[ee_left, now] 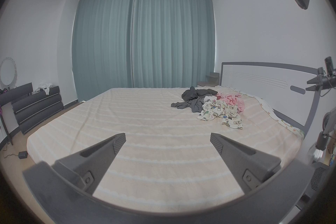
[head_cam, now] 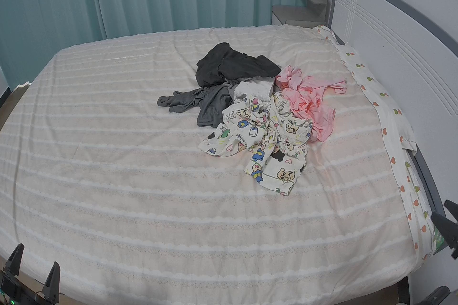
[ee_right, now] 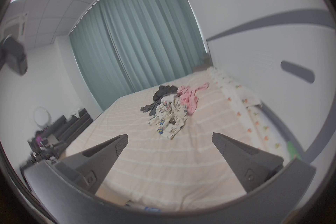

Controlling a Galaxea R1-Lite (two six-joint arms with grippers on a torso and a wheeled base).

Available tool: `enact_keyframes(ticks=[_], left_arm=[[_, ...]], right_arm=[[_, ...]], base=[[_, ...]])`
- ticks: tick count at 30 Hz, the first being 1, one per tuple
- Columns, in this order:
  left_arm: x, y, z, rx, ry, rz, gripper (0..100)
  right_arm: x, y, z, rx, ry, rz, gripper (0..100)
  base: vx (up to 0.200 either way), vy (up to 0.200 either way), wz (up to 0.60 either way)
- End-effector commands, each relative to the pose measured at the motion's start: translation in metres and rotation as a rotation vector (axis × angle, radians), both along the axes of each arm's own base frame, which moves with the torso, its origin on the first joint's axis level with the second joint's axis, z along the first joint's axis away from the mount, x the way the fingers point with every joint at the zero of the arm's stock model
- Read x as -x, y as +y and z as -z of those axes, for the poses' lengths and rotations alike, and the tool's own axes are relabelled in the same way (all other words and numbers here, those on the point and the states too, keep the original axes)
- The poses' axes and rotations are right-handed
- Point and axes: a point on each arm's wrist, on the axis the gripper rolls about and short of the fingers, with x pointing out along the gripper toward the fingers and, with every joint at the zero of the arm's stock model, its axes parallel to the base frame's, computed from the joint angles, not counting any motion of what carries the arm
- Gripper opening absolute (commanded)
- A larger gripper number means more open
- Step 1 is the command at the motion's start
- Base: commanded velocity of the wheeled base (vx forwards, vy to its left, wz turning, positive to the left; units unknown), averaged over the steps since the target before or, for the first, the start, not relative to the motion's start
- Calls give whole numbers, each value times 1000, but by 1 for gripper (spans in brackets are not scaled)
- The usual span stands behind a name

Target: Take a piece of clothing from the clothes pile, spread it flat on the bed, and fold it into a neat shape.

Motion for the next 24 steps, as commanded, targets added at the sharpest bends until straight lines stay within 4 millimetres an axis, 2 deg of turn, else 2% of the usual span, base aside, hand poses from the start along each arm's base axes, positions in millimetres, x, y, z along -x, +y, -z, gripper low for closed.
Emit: enact_keyframes(ticks=[1,8,15,18,20,21,22,23,24], left_arm=[[0,0,3,0,0,0,100],[0,0,3,0,0,1,100],[0,0,3,0,0,1,100],[0,0,3,0,0,1,100],[0,0,3,0,0,1,100],[0,0,3,0,0,1,100],[0,0,3,2,0,1,100],[0,0,3,2,0,1,100],[0,0,3,2,0,1,100]], right_arm=[[-113,31,15,-224,451,-200,100],[-181,56,43,-349,570,-179,100],[-257,74,78,-430,587,-70,100],[-288,82,94,-473,530,-21,100],[-297,85,99,-487,504,-10,100],[-311,90,107,-490,477,19,100],[-313,91,108,-489,474,23,100],[-325,95,113,-486,461,47,100],[-325,95,113,-486,461,47,100]], base=[[0,0,0],[0,0,0],[0,0,0],[0,0,0],[0,0,0],[0,0,0],[0,0,0],[0,0,0],[0,0,0]])
